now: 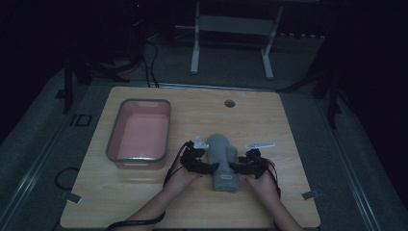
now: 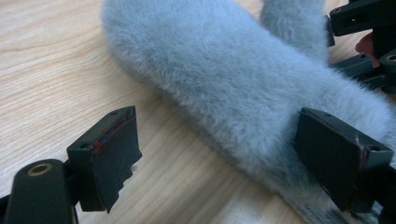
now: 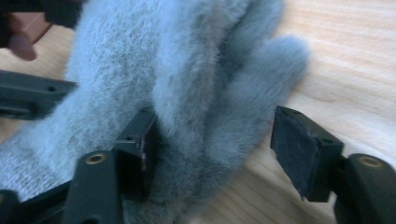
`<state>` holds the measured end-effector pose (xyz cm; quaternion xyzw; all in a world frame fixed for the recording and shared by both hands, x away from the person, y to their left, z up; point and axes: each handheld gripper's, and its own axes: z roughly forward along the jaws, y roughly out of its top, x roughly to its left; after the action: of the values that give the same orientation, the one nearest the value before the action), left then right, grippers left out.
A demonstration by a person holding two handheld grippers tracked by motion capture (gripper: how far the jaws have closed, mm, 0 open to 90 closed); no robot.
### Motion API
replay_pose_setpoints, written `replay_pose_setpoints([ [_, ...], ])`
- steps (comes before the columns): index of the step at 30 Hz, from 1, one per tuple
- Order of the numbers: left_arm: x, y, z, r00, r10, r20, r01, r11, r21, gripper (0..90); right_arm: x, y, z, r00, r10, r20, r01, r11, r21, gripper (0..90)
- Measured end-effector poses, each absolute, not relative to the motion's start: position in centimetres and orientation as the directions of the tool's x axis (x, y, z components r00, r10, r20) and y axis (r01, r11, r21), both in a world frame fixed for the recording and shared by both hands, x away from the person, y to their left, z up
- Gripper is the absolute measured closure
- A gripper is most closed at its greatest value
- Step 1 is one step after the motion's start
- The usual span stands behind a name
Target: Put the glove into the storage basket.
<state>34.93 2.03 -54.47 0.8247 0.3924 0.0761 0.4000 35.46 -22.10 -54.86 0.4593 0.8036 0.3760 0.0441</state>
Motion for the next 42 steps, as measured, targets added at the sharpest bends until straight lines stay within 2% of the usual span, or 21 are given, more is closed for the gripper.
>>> replay_pose_setpoints([
  [1, 35.2, 1.9, -54.6, 0.68, 0.707, -0.194, 0.591, -0.372, 0.715, 14.5, 35.5, -22.2, -54.9, -0.587, 0.758, 0.285, 0.703, 0.302, 0.644, 43.7],
  [2, 35.3, 1.8, -54.7, 0.679, 0.705, -0.204, 0.596, -0.368, 0.713, 14.5, 35.6, -22.2, -55.0, -0.601, 0.744, 0.292, 0.701, 0.315, 0.64, 54.1],
  [3, 35.4, 1.7, -54.8, 0.676, 0.706, -0.213, 0.604, -0.364, 0.709, 14.5, 35.5, -22.3, -55.0, -0.616, 0.733, 0.289, 0.691, 0.326, 0.646, 59.6],
  [5, 35.6, 1.4, -55.0, 0.68, 0.7, -0.221, 0.604, -0.364, 0.709, 14.5, 35.5, -22.4, -55.1, -0.626, 0.724, 0.29, 0.683, 0.329, 0.652, 66.6],
  [8, 35.9, 0.9, -55.2, 0.686, 0.691, -0.226, 0.608, -0.374, 0.701, 14.8, 35.5, -22.5, -55.1, -0.633, 0.72, 0.285, 0.679, 0.339, 0.651, 71.1],
  [12, 36.3, 0.5, -55.5, 0.691, 0.681, -0.243, 0.616, -0.378, 0.691, 15.7, 35.6, -22.5, -55.0, -0.644, 0.717, 0.267, 0.671, 0.36, 0.648, 73.3],
  [15, 36.5, 0.5, -55.7, 0.7, 0.662, -0.269, 0.621, -0.378, 0.686, 20.8, 35.6, -22.5, -55.0, -0.641, 0.718, 0.272, 0.674, 0.357, 0.646, 73.9],
  [16, 36.6, 0.5, -55.7, 0.713, 0.639, -0.288, 0.62, -0.384, 0.684, 24.8, 35.7, -22.6, -55.0, -0.639, 0.717, 0.278, 0.677, 0.353, 0.646, 74.4],
  [19, 36.8, 0.5, -55.8, 0.729, 0.594, -0.34, 0.626, -0.378, 0.682, 45.2, 35.6, -22.5, -55.0, -0.638, 0.719, 0.277, 0.674, 0.346, 0.653, 75.9],
  [22, 36.9, 0.5, -55.8, 0.735, 0.575, -0.36, 0.63, -0.38, 0.677, 58.0, 35.5, -22.5, -55.0, -0.631, 0.724, 0.279, 0.677, 0.338, 0.654, 76.8],
  [26, 36.7, 0.3, -55.5, 0.75, 0.571, -0.334, 0.608, -0.396, 0.688, 73.7, 35.3, -22.4, -55.0, -0.63, 0.729, 0.269, 0.672, 0.337, 0.659, 77.8],
  [30, 36.6, 0.4, -55.0, 0.749, 0.564, -0.347, 0.614, -0.395, 0.683, 78.2, 34.9, -22.3, -54.8, -0.627, 0.733, 0.264, 0.664, 0.326, 0.673, 80.2],
  [34, 36.3, 0.5, -54.3, 0.764, 0.559, -0.322, 0.593, -0.411, 0.692, 79.4, 34.4, -22.0, -54.0, -0.645, 0.726, 0.239, 0.639, 0.341, 0.689, 81.4],
  [42, 36.0, 1.4, -51.9, 0.779, 0.537, -0.325, 0.573, -0.397, 0.717, 79.6, 34.0, -22.0, -52.1, -0.659, 0.701, 0.273, 0.623, 0.305, 0.72, 81.9],
])
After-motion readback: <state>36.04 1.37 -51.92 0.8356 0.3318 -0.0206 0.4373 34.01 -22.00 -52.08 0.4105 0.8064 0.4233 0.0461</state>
